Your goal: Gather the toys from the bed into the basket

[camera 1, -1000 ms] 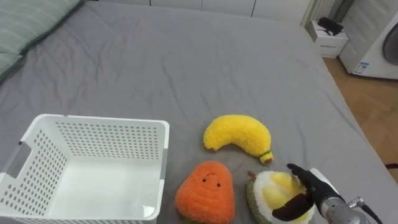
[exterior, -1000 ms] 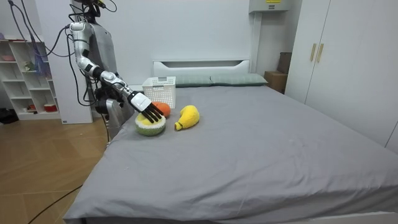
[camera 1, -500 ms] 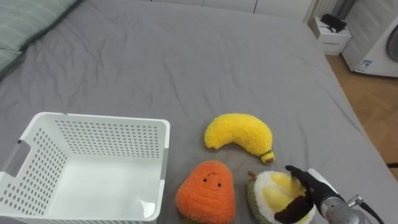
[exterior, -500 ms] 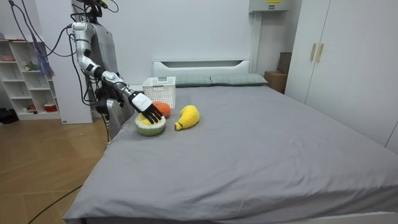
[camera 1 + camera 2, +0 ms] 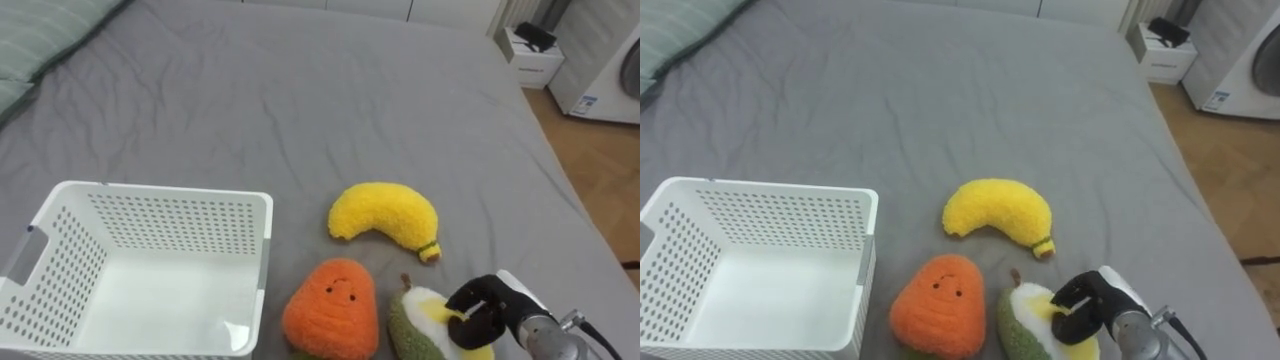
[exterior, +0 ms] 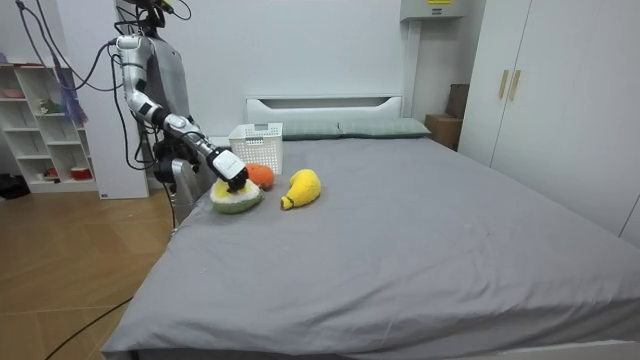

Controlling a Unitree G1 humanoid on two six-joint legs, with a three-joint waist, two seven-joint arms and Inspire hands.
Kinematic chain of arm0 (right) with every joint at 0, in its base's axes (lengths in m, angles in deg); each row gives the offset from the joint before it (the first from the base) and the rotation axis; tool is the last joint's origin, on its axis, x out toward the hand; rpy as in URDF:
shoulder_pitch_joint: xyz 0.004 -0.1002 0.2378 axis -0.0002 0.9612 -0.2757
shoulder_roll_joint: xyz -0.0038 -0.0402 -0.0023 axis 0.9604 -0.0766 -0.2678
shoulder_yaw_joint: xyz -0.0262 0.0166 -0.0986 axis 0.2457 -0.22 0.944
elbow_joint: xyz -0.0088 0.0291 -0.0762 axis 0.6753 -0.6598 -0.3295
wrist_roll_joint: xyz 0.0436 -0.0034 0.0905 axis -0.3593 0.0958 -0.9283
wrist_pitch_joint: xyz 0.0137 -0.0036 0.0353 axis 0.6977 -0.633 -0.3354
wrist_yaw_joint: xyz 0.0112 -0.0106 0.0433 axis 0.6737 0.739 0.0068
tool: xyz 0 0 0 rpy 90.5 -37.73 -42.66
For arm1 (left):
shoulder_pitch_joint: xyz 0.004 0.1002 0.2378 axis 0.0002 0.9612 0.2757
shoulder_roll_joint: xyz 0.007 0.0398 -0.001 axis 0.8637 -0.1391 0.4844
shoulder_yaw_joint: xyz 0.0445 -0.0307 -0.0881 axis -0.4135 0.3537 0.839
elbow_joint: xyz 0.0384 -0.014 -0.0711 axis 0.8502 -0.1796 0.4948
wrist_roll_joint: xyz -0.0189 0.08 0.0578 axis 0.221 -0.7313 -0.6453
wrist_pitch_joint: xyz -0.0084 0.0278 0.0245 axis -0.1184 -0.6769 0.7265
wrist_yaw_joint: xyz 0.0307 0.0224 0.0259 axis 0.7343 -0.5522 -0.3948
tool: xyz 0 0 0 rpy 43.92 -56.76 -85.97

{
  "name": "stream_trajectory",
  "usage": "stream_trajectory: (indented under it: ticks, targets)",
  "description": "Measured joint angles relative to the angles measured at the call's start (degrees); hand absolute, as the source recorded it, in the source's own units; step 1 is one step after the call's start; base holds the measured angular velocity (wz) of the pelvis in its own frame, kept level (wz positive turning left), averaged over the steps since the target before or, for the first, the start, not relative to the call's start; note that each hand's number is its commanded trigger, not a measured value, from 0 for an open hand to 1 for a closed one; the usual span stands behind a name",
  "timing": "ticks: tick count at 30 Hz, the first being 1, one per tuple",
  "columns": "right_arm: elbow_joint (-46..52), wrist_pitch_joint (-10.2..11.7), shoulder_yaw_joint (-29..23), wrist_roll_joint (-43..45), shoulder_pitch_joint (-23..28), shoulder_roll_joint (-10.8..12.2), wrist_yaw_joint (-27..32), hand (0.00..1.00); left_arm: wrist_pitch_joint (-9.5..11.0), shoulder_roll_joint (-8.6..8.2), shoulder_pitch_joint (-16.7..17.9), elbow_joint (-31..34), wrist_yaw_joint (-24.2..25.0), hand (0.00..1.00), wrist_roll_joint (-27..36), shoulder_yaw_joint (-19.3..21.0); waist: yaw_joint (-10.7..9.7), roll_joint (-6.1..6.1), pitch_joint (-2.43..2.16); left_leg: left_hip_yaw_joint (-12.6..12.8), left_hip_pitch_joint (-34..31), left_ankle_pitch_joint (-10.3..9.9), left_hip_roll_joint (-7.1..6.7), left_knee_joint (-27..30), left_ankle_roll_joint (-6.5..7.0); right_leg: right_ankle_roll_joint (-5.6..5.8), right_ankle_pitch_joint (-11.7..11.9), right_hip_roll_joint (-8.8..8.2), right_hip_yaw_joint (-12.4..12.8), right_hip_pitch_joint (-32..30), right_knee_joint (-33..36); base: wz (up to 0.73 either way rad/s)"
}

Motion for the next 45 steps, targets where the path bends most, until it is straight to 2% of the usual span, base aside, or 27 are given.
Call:
stream_trajectory:
  ticks: [15,19,27,32,38,41,45]
  targets:
    - [-1.26,0.07,0.02,2.04,-0.05,0.52,-1.38,1.0,0.11,-0.01,-0.21,0.03,0.06,0.0,0.06,-0.07,0.07,-0.48,-0.14,-0.25,-0.32,-0.01,-0.04,-0.21,0.0,0.0,0.0,-0.05,-0.39,0.14,-0.02,0.0]
    - [-3.31,0.65,0.02,1.42,-0.76,0.53,-0.97,1.0,0.58,-0.02,-0.35,0.02,0.05,0.0,1.23,-0.45,0.07,-0.62,0.01,-0.29,-0.35,-0.01,-0.08,-0.2,0.01,0.0,0.0,-0.05,-0.44,0.15,-0.03,0.0]
    - [-2.96,0.57,-0.09,1.07,-1.34,0.52,-0.14,1.0,0.7,0.31,-1.21,0.3,0.07,0.0,2.22,-0.33,-0.06,-1.78,0.44,-0.99,-1.11,-0.01,-0.12,0.58,0.01,0.0,0.0,-0.07,-1.22,-0.12,-0.18,0.04]
    - [5.11,-0.16,-0.14,1.75,-1.31,0.17,0.0,1.0,0.7,0.48,-1.62,0.3,0.64,0.0,2.06,0.08,-0.14,-1.32,0.77,-0.99,-1.53,-0.01,-0.11,0.68,0.01,0.0,0.0,-0.09,-1.63,-0.29,-0.19,0.02]
    - [19.98,-0.19,-3.78,-4.29,-1.46,-0.17,0.35,1.0,0.7,0.54,-1.42,0.8,0.64,0.0,2.08,0.33,-0.43,-1.28,0.66,-0.91,-1.28,0.0,-0.04,0.67,0.01,-0.01,0.01,-0.06,-1.63,-0.08,-0.18,0.0]
    - [22.49,0.63,-5.0,-6.37,-2.59,-0.34,0.46,1.0,0.73,0.55,-1.31,0.58,0.62,0.0,2.08,0.33,-0.47,-1.43,0.55,-0.95,-0.85,0.0,-0.05,0.68,0.01,-0.01,0.01,-0.07,-1.69,0.47,-0.22,0.0]
    - [23.51,0.43,-4.74,-5.98,-2.82,-0.42,0.21,1.0,0.71,0.55,-1.38,0.62,0.6,0.0,1.82,0.23,-0.11,-1.34,0.36,-1.07,-1.01,0.0,-0.05,0.76,0.01,-0.02,0.02,-0.09,-1.75,0.45,-0.12,0.0]
